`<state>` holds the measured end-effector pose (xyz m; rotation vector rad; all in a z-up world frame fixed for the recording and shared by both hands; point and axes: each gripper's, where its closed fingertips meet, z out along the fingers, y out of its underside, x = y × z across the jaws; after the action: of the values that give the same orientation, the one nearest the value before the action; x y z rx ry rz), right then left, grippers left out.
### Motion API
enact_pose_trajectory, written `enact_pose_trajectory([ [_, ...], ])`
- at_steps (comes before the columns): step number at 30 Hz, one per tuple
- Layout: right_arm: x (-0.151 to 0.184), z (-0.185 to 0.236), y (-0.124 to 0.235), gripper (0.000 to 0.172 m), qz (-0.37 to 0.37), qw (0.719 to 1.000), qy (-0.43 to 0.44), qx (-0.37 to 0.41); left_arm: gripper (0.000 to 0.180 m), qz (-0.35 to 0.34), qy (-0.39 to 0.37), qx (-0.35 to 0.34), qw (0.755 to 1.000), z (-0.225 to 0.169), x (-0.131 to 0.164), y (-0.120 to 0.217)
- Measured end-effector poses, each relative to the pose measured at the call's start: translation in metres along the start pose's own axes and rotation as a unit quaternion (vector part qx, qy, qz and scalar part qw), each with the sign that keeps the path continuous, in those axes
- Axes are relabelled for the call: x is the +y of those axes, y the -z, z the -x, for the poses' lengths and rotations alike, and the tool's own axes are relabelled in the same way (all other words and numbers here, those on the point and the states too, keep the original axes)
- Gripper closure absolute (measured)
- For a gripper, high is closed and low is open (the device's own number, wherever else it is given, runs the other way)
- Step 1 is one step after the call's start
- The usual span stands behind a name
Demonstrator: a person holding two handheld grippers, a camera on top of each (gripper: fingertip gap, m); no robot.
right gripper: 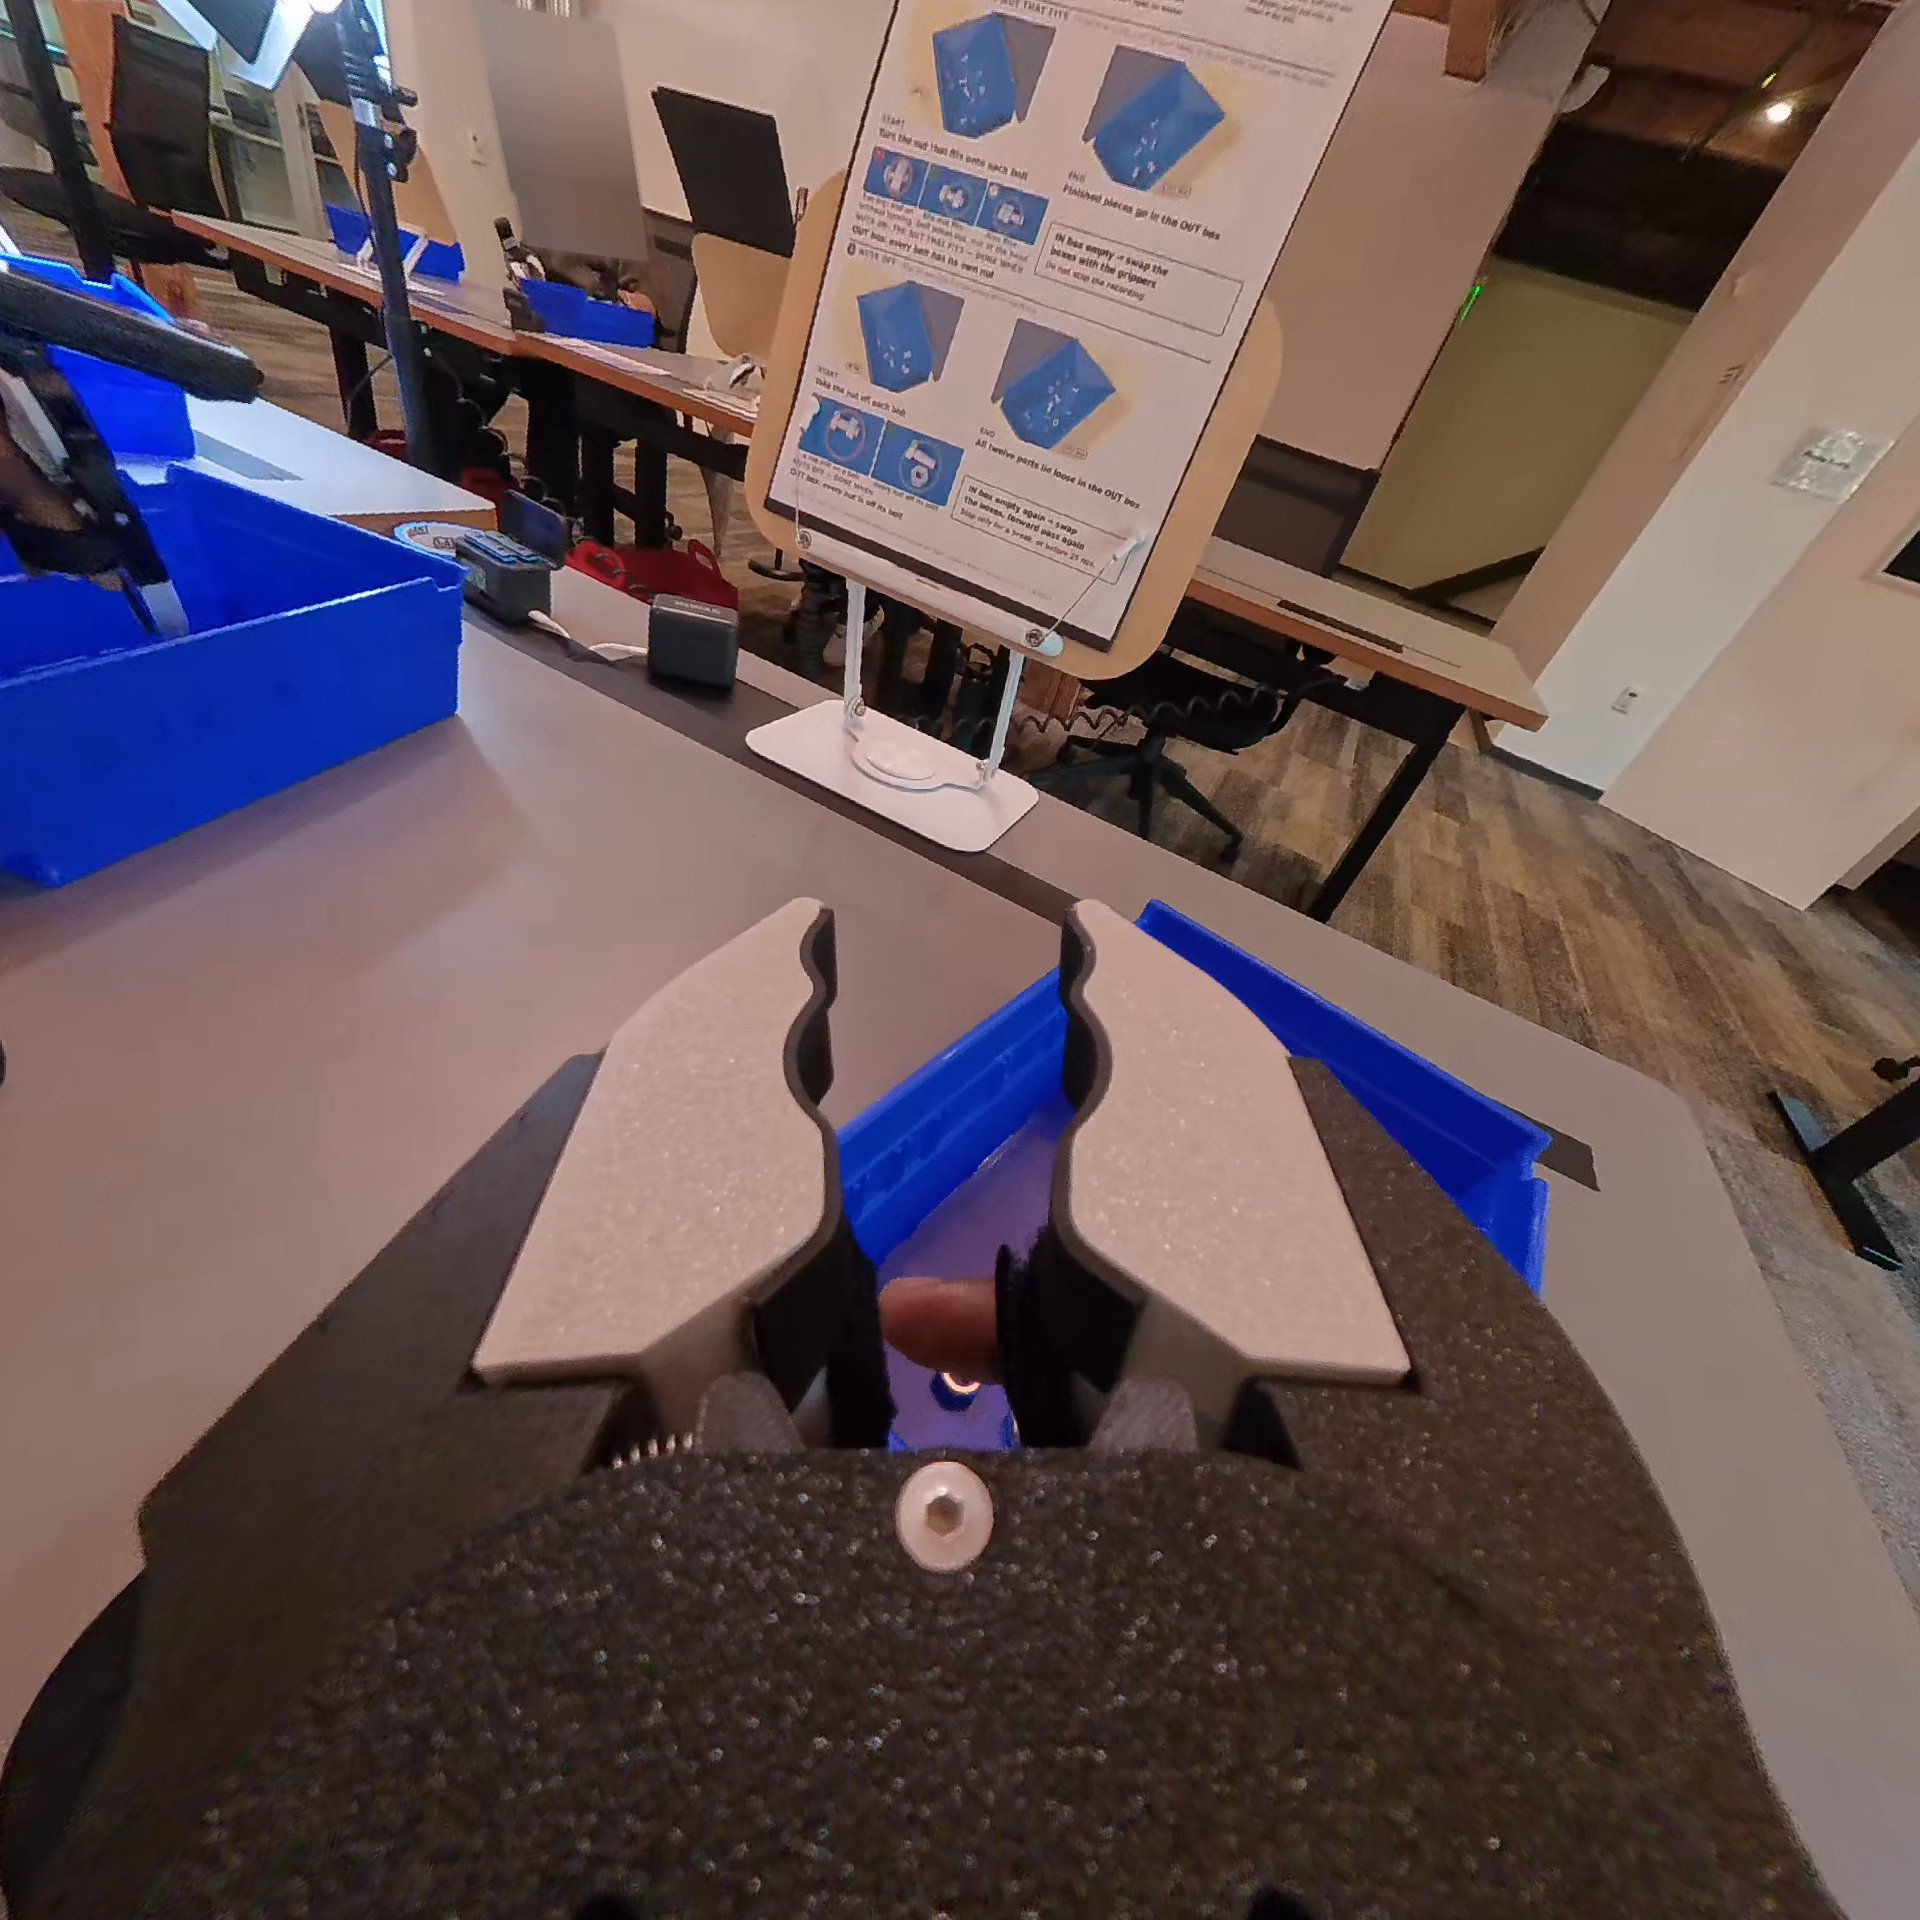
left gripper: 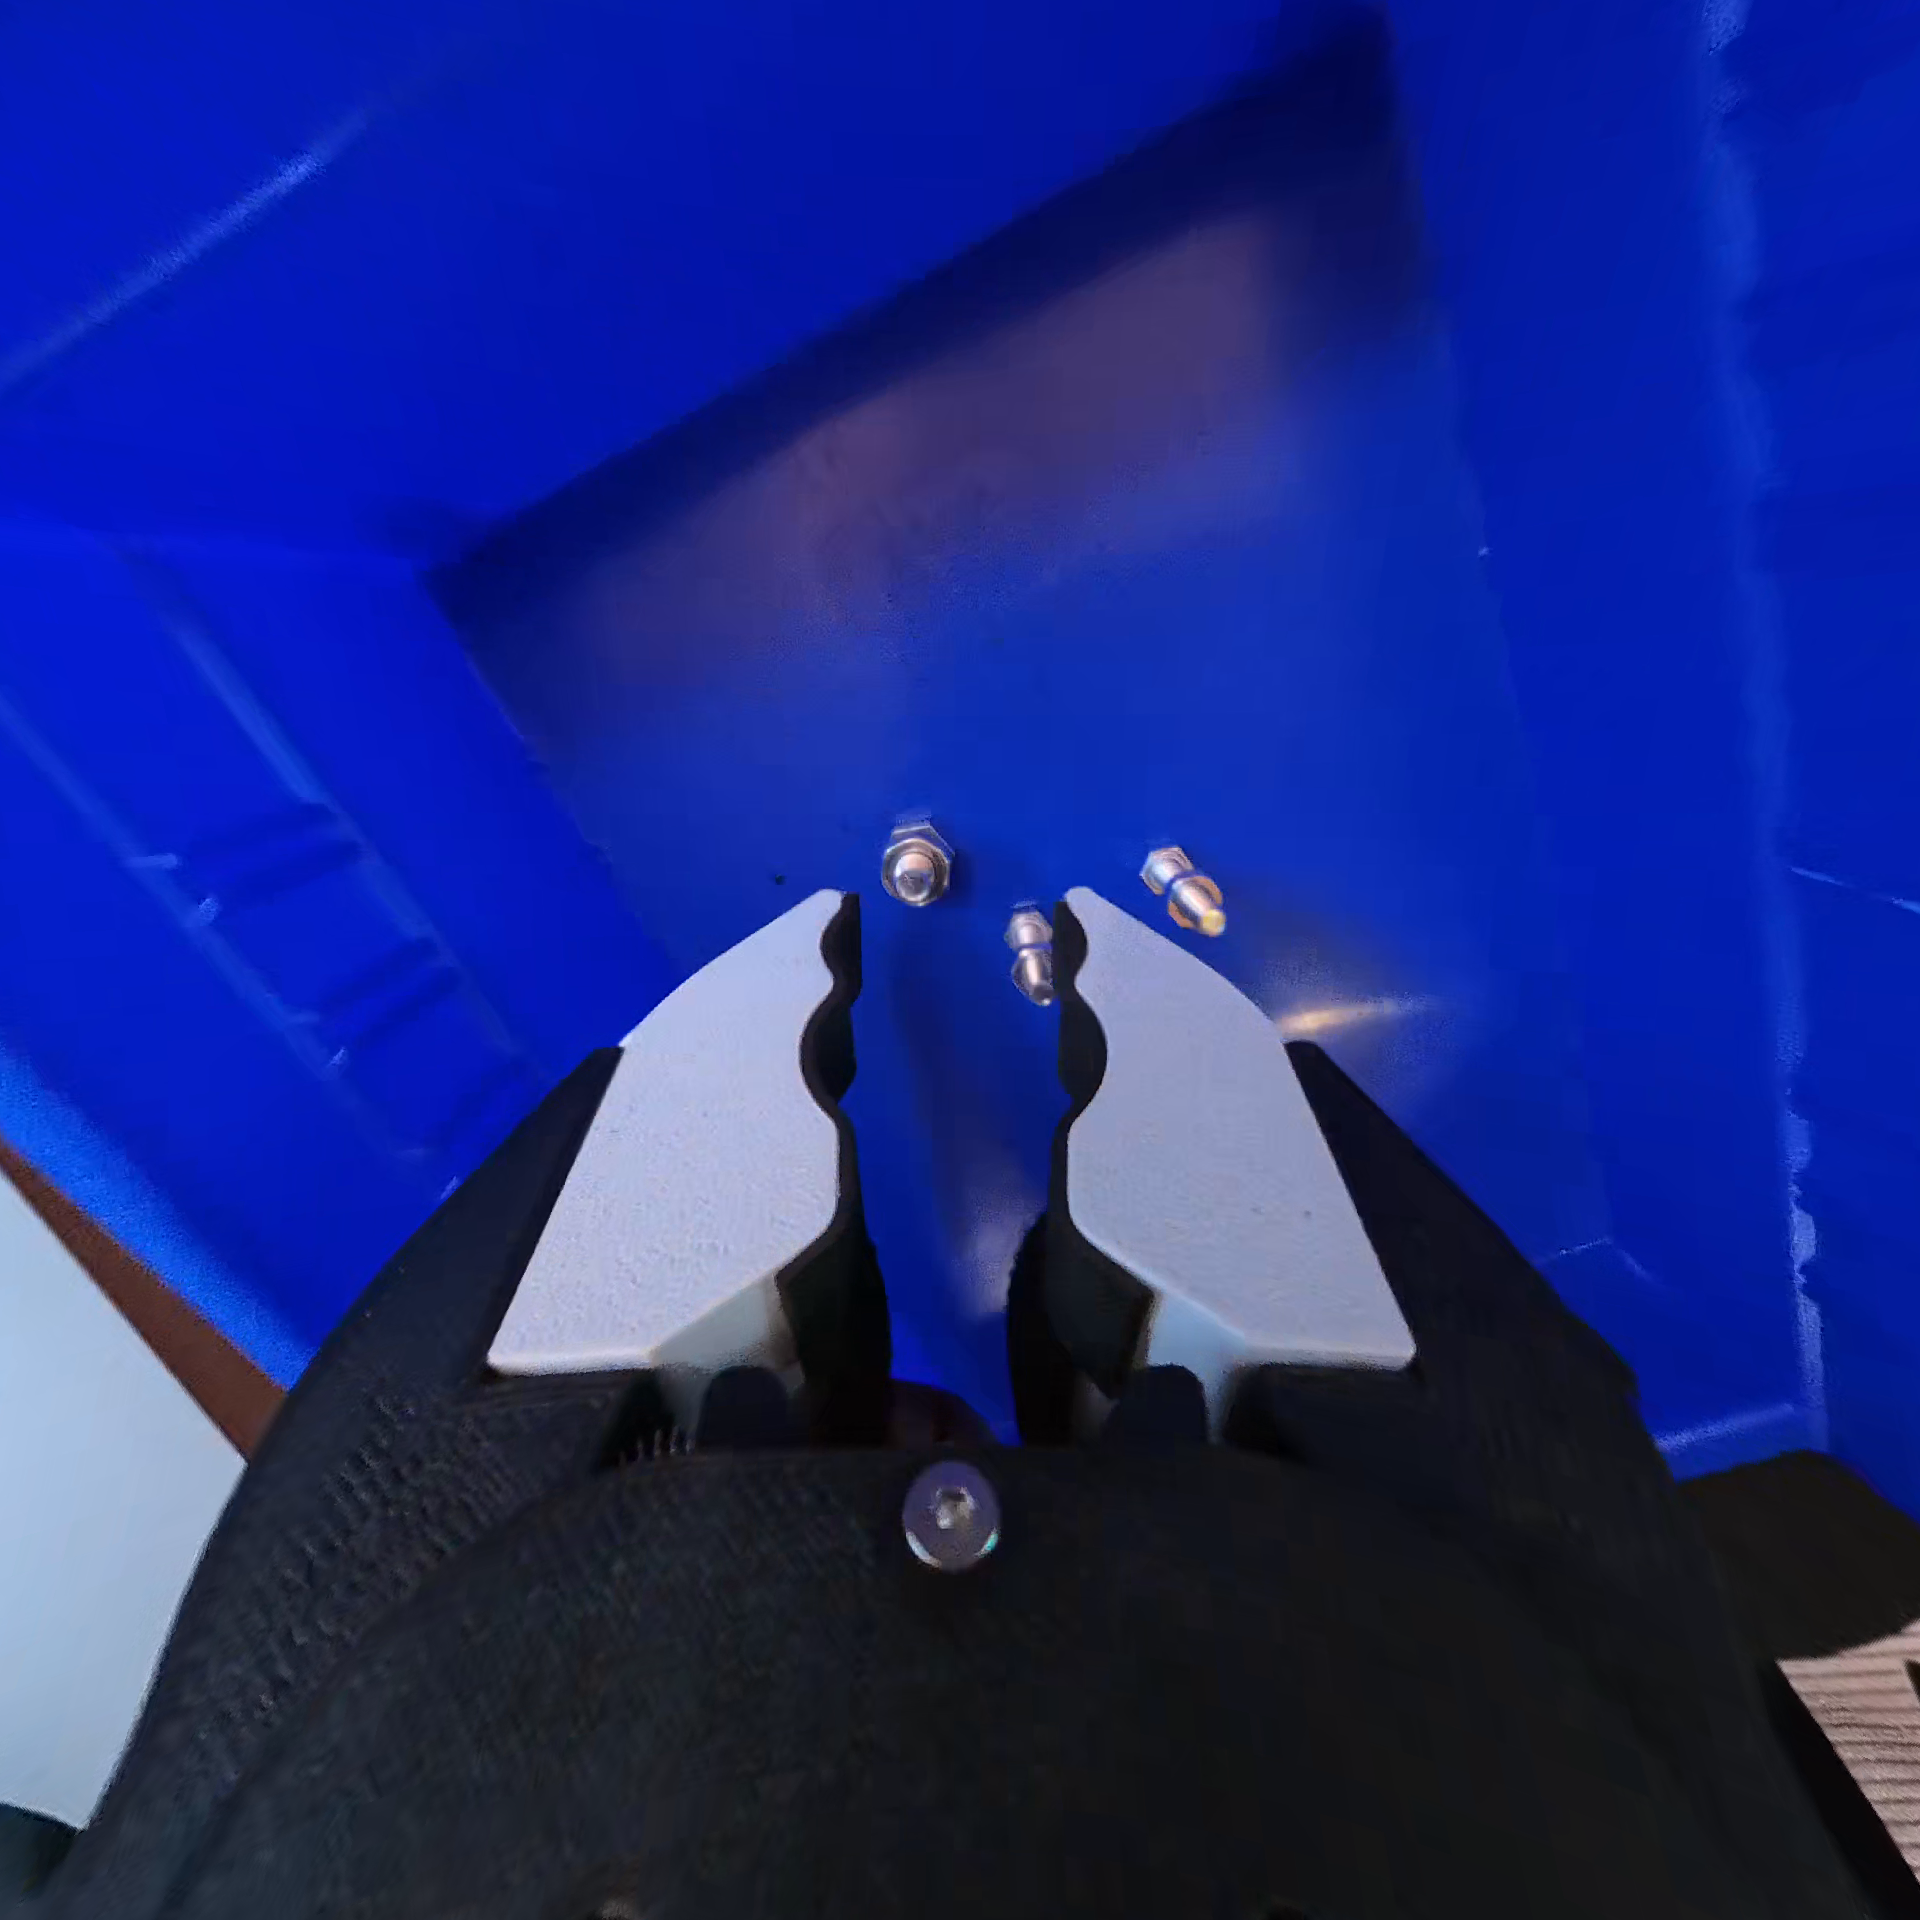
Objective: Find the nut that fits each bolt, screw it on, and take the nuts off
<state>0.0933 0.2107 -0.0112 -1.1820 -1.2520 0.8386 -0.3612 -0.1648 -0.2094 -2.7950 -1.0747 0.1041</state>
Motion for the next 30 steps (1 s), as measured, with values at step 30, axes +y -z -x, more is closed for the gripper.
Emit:
enact_pose_trajectory([
  [30, 0.007, 0.023, -0.006, 0.131, 0.036, 0.998, 0.041, -0.029, 0.166, -0.13, -0.441, 0.1, 0.882, -0.259, 0.059, 0.088],
])
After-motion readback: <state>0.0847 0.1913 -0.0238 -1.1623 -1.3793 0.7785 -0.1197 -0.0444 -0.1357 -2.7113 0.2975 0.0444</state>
